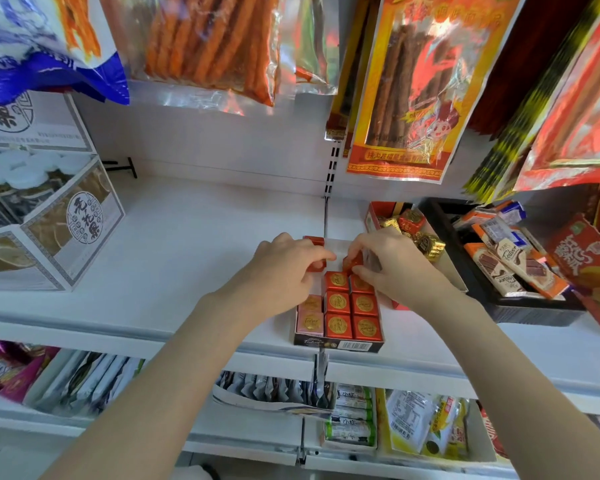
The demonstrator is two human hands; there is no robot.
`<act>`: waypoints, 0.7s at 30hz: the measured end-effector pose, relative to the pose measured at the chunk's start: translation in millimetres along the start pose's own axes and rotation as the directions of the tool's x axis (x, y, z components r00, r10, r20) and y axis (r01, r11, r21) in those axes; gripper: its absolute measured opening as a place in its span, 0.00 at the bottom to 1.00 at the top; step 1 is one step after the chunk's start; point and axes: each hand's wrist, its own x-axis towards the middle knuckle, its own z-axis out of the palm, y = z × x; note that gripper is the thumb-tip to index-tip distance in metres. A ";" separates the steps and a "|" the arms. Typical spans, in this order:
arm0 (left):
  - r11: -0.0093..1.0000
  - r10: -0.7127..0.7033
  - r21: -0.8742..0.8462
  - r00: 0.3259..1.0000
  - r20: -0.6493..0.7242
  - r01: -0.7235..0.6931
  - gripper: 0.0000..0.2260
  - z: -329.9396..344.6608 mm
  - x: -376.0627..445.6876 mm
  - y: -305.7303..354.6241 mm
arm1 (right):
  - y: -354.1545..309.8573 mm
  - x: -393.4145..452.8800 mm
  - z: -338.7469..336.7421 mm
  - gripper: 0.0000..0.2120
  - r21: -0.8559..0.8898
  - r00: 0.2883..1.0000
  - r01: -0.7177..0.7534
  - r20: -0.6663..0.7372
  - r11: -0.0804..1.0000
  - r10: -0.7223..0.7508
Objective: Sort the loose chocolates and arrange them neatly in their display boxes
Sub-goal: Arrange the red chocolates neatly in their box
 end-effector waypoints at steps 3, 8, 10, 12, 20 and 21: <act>1.000 0.002 0.029 0.999 0.050 -0.003 0.23 3.8 0.2 2.5 | 3.2 3.1 -2.2 0.06 -0.053 0.999 -0.001 0.043 0.999 0.003; 0.999 -0.045 -0.014 0.995 0.092 0.047 0.23 0.7 -1.9 9.3 | 6.6 8.0 -6.0 0.08 -0.114 0.991 -0.003 0.132 0.993 0.018; 1.000 -0.030 0.007 0.995 0.093 0.030 0.23 1.4 -0.1 7.7 | 6.7 9.0 -6.4 0.09 -0.115 0.990 -0.010 0.136 0.993 0.025; 1.000 -0.024 0.017 0.995 0.101 0.022 0.24 4.0 1.4 4.5 | 4.2 9.6 -7.6 0.10 -0.120 0.988 -0.027 0.145 0.992 0.044; 0.999 -0.027 -0.049 0.991 -0.135 0.020 0.20 -4.3 -3.5 -12.1 | -20.4 17.5 -4.9 0.12 0.062 0.997 0.059 -0.049 0.996 -0.056; 0.999 -0.043 -0.025 0.989 -0.141 0.040 0.18 -5.5 -4.3 -16.5 | -24.3 19.1 -2.6 0.13 0.090 0.997 0.078 -0.037 0.993 -0.075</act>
